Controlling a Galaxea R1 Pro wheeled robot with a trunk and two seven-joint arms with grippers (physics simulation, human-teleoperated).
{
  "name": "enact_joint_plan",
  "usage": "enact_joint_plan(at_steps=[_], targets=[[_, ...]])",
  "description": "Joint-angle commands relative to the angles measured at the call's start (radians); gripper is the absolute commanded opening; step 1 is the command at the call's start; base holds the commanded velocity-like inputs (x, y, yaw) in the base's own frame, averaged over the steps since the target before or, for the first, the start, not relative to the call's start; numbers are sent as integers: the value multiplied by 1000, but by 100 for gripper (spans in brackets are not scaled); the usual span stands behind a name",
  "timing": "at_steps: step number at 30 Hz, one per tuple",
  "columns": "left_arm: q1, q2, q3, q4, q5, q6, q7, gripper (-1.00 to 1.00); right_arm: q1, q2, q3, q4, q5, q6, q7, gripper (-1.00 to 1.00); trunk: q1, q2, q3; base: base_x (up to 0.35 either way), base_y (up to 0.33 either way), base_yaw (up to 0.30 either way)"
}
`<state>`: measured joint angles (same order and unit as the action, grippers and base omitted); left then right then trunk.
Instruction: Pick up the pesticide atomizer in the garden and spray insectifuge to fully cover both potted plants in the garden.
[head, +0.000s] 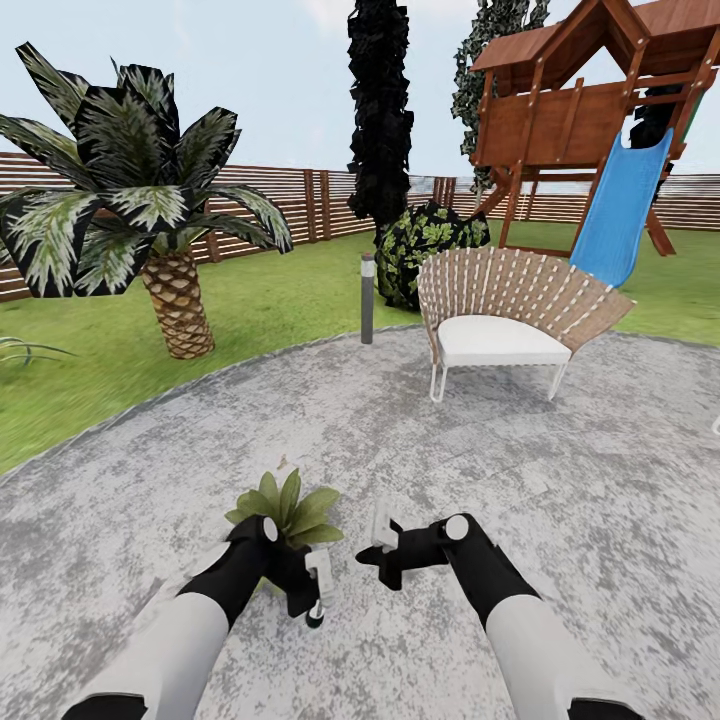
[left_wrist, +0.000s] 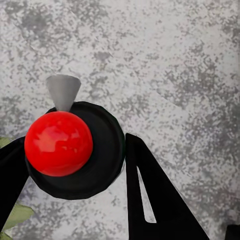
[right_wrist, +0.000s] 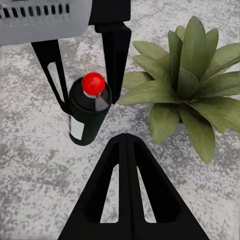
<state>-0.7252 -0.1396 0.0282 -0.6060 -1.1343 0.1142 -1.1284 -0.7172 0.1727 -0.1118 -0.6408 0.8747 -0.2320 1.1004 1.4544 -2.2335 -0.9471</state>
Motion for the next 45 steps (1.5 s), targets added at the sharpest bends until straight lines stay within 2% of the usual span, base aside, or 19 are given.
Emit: enact_joint_plan(at_steps=[1, 10, 15, 19, 23, 29, 40, 42, 45], targets=[[0, -3, 4, -1, -3, 11, -2, -100, -1, 2, -3, -6, 10, -9, 4, -100, 0, 0, -1, 0, 0, 0], [0, -11, 7, 12, 6, 7, 1, -100, -1, 2, 1, -19, 10, -9, 4, -100, 0, 0, -1, 0, 0, 0], [4, -11, 9, 17, 68, -1, 1, -100, -1, 2, 1, -19, 10, -10, 4, -100, 0, 0, -1, 0, 0, 0], [4, -13, 9, 18, 82, -2, 2, -100, -1, 2, 1, -19, 10, -10, 4, -100, 0, 0, -1, 0, 0, 0], [3, -17, 9, 18, 118, -2, 3, -100, -1, 2, 1, -19, 10, -10, 4, -100, 0, 0, -1, 0, 0, 0], [3, -18, 9, 18, 151, -2, 24, -100, -1, 2, 4, -29, 8, -10, 4, -100, 0, 0, -1, 0, 0, 0], [3, -27, 9, 19, 168, -2, 47, -100, -1, 2, 6, -33, 7, -10, 4, -100, 0, 0, -1, 0, 0, 0], [3, -27, 9, 29, 212, -4, 56, -100, -1, 2, 6, -33, 7, -10, 4, -100, 0, 0, -1, 0, 0, 0], [2, -28, 9, 49, 235, -6, 91, -100, -1, 2, 6, -33, 7, -10, 4, -100, 0, 0, -1, 0, 0, 0]])
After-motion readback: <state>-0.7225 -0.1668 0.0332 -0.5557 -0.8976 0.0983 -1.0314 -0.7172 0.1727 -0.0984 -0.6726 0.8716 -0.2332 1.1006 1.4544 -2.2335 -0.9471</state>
